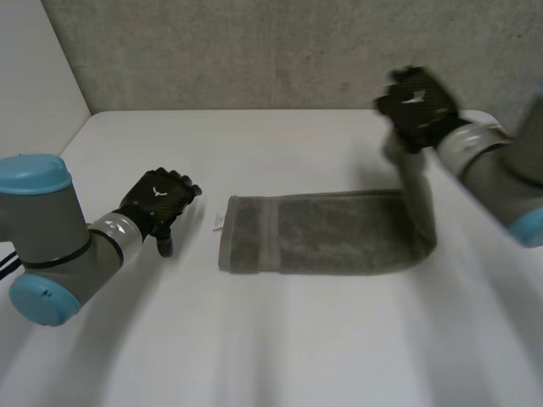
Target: Fold the towel.
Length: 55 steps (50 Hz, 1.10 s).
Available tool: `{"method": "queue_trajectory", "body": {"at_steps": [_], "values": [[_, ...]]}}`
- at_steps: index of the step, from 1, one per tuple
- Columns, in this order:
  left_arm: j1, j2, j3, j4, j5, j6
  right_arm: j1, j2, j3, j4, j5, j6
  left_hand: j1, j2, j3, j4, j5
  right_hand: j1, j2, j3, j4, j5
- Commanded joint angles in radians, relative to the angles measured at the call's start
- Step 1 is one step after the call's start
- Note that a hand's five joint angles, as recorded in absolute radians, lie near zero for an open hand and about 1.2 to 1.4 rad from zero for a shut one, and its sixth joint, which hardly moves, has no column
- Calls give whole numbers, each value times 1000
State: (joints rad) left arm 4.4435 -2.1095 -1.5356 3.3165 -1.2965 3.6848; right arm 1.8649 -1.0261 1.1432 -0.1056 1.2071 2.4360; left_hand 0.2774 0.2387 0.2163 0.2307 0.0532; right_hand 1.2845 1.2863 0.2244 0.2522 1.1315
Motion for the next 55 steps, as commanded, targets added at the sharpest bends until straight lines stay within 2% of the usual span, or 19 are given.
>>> {"method": "queue_trajectory", "body": {"at_steps": [1, 8, 9, 10, 11, 12, 13, 19, 24, 33, 35, 41, 46, 49, 51, 55], "values": [[0, 3, -1, 0, -1, -12, 276, 190, -141, 0, 45, -8, -76, -37, -42, -56, -26, 112, 110, -50, -78, 90], [0, 3, -4, 0, -1, -17, 407, 348, -229, 7, 54, -32, -76, -37, -42, -56, -26, 112, 110, -50, -78, 90], [0, 3, -4, 0, -1, -17, 424, 374, -237, 10, 57, -49, -76, -37, -42, -56, -26, -111, -113, -50, -78, -133], [0, 3, -4, 0, -1, -17, 424, 374, -237, 11, 57, -49, -76, -37, -42, -56, -26, -113, -115, -50, -78, -135], [0, 3, -4, -2, -1, -17, 434, 392, -238, 12, 66, -64, -76, -37, -42, -56, -26, -401, -403, -50, -78, -423], [0, 3, -4, -2, -1, -17, 439, 402, -238, 14, 77, -71, -76, -37, -42, -56, -26, -509, -510, -50, -78, -530], [0, 3, -4, -2, -1, -17, 441, 403, -237, 15, 89, -71, -76, -37, -42, -56, -26, -518, -520, -50, -78, -540], [-1, 2, -4, 0, 0, -17, 442, 382, -232, 14, 98, -38, -76, -37, -42, -56, -26, -554, -555, -50, -78, -575], [-4, 2, -4, 0, -1, -17, 428, 328, -212, 15, 98, 81, -76, -37, -42, -56, -26, -765, -766, -50, -78, -786], [-15, 9, 5, 0, -1, -22, 421, 201, -95, 17, 65, 247, -76, -37, -42, -56, -26, -921, -922, -50, -78, -942], [-16, 14, 11, 2, -1, -26, 387, 144, -39, 18, 48, 302, -76, -37, -42, -56, -26, -1110, -1112, -50, -78, -1132], [-58, 17, 35, 60, 3, -65, 329, 63, 53, 30, 31, 345, -76, -37, -42, -56, -26, -1110, -1112, -50, -78, -1132], [-95, 14, 61, 89, 10, -66, 209, -49, 199, 34, 37, 353, -73, -34, -42, -56, -23, -1110, -1112, -50, -78, -1132], [-127, -9, 94, 89, 33, -66, 142, -94, 283, 26, 35, 356, -43, -5, -42, -56, 6, -1110, -1112, -50, -78, -1132], [-159, -55, 130, 86, 77, -65, 114, -109, 323, 24, 35, 357, 18, 57, -42, -56, 68, -1110, -1112, -50, -78, -1132], [-179, -90, 164, 80, 112, -66, 66, -126, 435, 14, 34, 356, 68, 107, -42, -56, 118, -1110, -1112, -50, -78, -1132]]}}
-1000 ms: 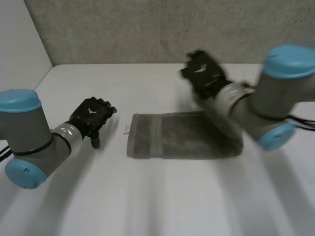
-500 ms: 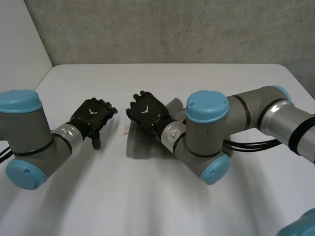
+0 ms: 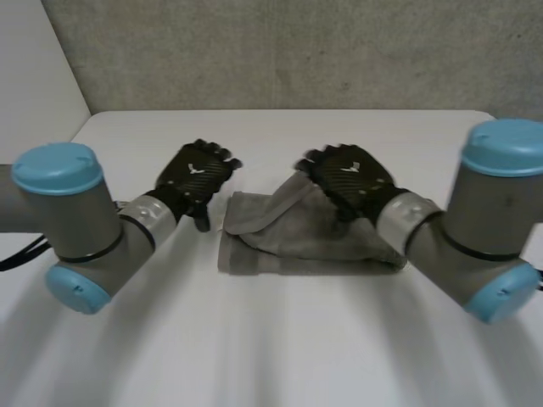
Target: Fold the towel.
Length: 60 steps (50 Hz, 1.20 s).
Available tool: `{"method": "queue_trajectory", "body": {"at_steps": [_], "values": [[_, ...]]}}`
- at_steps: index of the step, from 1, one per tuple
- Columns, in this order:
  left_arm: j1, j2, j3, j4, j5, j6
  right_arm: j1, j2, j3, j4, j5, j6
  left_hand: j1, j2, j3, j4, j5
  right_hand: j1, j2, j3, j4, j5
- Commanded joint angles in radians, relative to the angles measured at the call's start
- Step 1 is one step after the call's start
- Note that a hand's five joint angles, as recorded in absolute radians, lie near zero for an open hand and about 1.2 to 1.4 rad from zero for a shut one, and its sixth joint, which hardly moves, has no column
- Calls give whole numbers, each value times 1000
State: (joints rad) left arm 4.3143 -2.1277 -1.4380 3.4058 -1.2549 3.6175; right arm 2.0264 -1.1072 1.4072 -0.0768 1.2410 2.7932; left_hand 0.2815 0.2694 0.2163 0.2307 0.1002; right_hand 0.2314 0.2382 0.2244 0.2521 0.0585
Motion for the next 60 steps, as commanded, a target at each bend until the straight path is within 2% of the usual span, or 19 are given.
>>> {"method": "queue_trajectory", "body": {"at_steps": [1, 8, 15, 19, 23, 25, 26, 33, 44, 48, 52, 53, 54, 55, 56, 60], "values": [[-54, -83, 74, -11, 80, 1, -95, -45, 171, -15, 0, -1, 82, 94, -42, -56, 88, -57, -64, -50, -78, -58], [-90, -101, 94, -17, 81, -14, -135, -39, 317, -139, 3, -15, 223, 235, -42, -56, 229, -57, -64, -50, -78, -58], [-110, -110, 88, -25, 63, -62, -143, -10, 329, -172, 5, -21, 325, 337, -42, -56, 332, -35, -42, -50, -78, -37], [-110, -120, 90, -25, 26, -62, -138, 27, 320, -179, 2, -38, 387, 399, -42, -56, 394, 149, 142, -50, -78, 148], [-110, -141, 96, -23, -53, -62, -140, 49, 314, -182, 2, -52, 527, 540, -42, -56, 534, 317, 311, -50, -78, 316], [-110, -144, 96, -23, -76, -62, -146, 61, 314, -182, -5, -66, 606, 619, -42, -56, 613, 604, 597, -50, -78, 602], [-110, -144, 94, -25, -93, -63, -146, 61, 314, -182, -5, -66, 694, 707, -42, -56, 701, 605, 598, -50, -78, 604], [-128, -130, 79, -31, -112, -68, -160, 56, 315, -187, -8, -75, 772, 784, -42, -56, 778, 1039, 1032, -50, -78, 1037], [-147, -71, 19, -95, -146, -140, -160, 6, 341, -189, -11, -73, 819, 831, -42, -56, 825, 1122, 1115, -50, -78, 1120], [-148, -35, -27, -105, -144, -166, -161, -11, 349, -189, -14, -73, 910, 922, -42, -56, 916, 1122, 1115, -50, -78, 1120], [-147, -21, -42, -102, -143, -172, -163, -22, 361, -189, -38, -73, 883, 896, -42, -56, 890, 1122, 1115, -50, -78, 1120], [-145, -21, -42, -102, -144, -172, -163, -22, 361, -189, -38, -73, 787, 799, -42, -56, 794, 1122, 1115, -50, -78, 1120], [-145, -21, -42, -102, -144, -172, -163, -22, 363, -187, -44, -75, 786, 798, -42, -56, 793, 1122, 1115, -50, -78, 1120], [-143, -21, -41, -100, -146, -172, -163, -22, 363, -187, -45, -75, 597, 610, -42, -56, 604, 1122, 1115, -50, -78, 1120], [-142, -23, -39, -99, -146, -172, -163, -22, 366, -189, -46, -73, 540, 552, -42, -56, 547, 1122, 1115, -50, -78, 1120], [-142, -34, -33, -95, -147, -172, -163, -22, 369, -187, -48, -75, 540, 552, -42, -56, 547, 1119, 1112, -50, -78, 1117]]}}
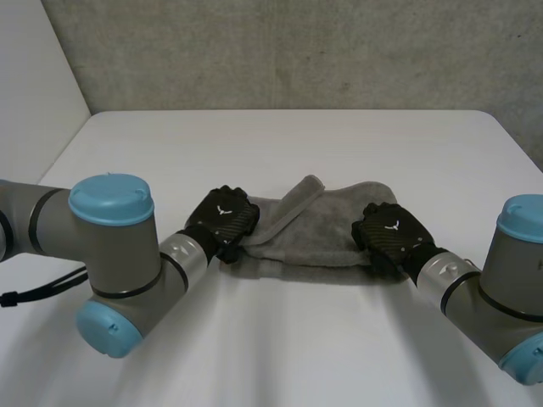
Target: Fold the towel.
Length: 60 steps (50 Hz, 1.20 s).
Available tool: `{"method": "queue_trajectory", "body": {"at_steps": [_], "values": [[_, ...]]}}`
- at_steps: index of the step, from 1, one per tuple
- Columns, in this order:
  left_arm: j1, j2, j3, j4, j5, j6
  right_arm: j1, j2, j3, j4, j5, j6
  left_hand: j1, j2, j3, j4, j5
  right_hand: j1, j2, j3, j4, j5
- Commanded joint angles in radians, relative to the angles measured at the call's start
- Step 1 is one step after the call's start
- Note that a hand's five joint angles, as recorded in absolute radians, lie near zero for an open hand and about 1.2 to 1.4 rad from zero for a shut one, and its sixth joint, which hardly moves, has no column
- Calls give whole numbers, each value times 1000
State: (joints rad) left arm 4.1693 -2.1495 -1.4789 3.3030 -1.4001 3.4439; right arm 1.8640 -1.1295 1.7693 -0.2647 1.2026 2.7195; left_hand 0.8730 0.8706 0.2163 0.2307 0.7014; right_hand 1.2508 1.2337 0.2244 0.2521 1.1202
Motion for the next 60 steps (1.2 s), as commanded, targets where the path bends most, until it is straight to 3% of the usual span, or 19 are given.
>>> {"method": "queue_trajectory", "body": {"at_steps": [1, 21, 23, 24, 26, 39, 47, 55, 60], "values": [[2, -16, 12, 9, -2, 1, 0, 1, 7, 1, -9, -1, -52, -49, -42, -56, -55, 100, 117, -50, -78, 56], [-1, -136, 85, 72, -39, 14, 0, -9, 7, 2, -11, -1, 1, 3, -42, -56, -2, 82, 99, -50, -78, 38], [-1, -139, 86, 70, -42, 14, 0, -9, 7, 2, -11, -1, 217, 219, -42, -56, 214, 82, 99, -50, -78, 38], [-1, -139, 86, 70, -42, 14, 0, -9, 7, 2, -11, -1, 218, 221, -42, -56, 215, 82, 99, -50, -78, 38], [-4, -124, 72, 67, -43, 4, 0, -9, 7, 2, -11, -1, 519, 522, -42, -56, 516, 82, 99, -50, -78, 38], [-21, 65, -49, 61, -42, -29, -19, -45, 10, 10, -15, -1, 523, 526, -42, -56, 520, 88, 105, -50, -78, 44], [-24, 161, -182, 66, -33, -49, -39, -84, 41, 16, -60, -4, 523, 526, -42, -56, 520, 88, 105, -50, -78, 44], [-14, 134, -221, 73, -31, -48, -88, -82, 76, 18, -95, -63, 523, 526, -42, -56, 520, 26, 43, -50, -78, -18], [-9, 74, -199, 72, -37, -42, -80, -79, 73, 39, -97, -95, 463, 465, -42, -56, 460, -162, -145, -50, -78, -206]]}}
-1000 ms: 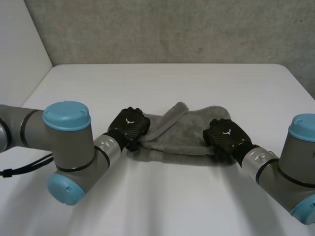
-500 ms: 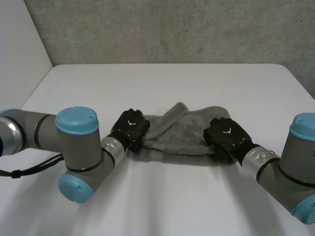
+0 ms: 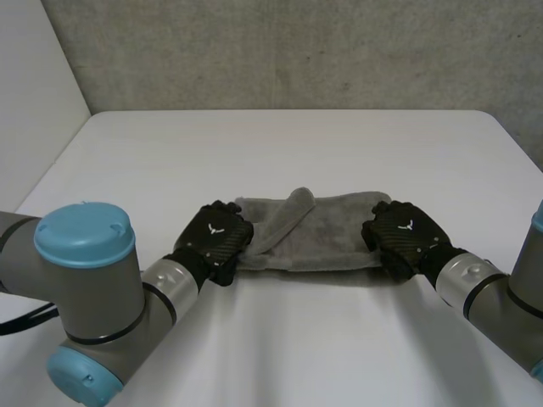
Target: Fold the towel.
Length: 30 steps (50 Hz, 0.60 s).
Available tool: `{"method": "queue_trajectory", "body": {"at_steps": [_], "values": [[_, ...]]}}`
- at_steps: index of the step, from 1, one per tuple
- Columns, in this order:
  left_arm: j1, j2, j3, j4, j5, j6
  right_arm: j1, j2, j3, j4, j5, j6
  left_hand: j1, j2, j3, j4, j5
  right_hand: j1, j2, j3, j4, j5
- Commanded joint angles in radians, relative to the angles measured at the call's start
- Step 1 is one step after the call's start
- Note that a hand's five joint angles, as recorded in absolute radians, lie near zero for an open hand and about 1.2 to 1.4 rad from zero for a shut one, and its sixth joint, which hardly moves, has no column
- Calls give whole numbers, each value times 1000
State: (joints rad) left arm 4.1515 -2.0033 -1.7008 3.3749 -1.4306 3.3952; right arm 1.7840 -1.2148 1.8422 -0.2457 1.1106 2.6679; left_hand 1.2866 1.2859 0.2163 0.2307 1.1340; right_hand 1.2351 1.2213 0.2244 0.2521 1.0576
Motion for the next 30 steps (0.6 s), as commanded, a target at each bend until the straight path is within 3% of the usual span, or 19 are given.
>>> {"method": "queue_trajectory", "body": {"at_steps": [1, 4, 6, 8, 18, 20, 30], "values": [[9, -80, 33, 0, -10, 10, 2, 6, 0, 28, -6, -43, -88, -88, -42, -56, -110, -277, -263, -50, -78, -274], [10, -81, 43, -2, -14, 10, 0, 8, 0, 32, -9, -37, -222, -221, -42, -56, -244, -503, -490, -50, -78, -500], [9, -71, 59, -2, -16, 9, -2, 8, 0, 32, -9, -36, -482, -481, -42, -56, -504, -525, -511, -50, -78, -522], [7, -63, 67, 0, -16, 9, -2, 8, 0, 32, -9, -34, -529, -529, -42, -56, -551, -528, -514, -50, -78, -525], [-53, 0, 165, 0, -39, -16, 3, 21, 9, 32, -5, -36, -530, -529, -42, -56, -552, -475, -461, -50, -78, -472], [-105, -23, 197, -2, -40, -39, 3, 27, 9, 31, -5, -36, -530, -529, -42, -56, -552, -446, -432, -50, -78, -443], [-166, -172, 250, -5, -44, -47, 3, 32, 6, 25, -3, -39, -527, -526, -42, -56, -549, -416, -402, -50, -78, -413]]}}
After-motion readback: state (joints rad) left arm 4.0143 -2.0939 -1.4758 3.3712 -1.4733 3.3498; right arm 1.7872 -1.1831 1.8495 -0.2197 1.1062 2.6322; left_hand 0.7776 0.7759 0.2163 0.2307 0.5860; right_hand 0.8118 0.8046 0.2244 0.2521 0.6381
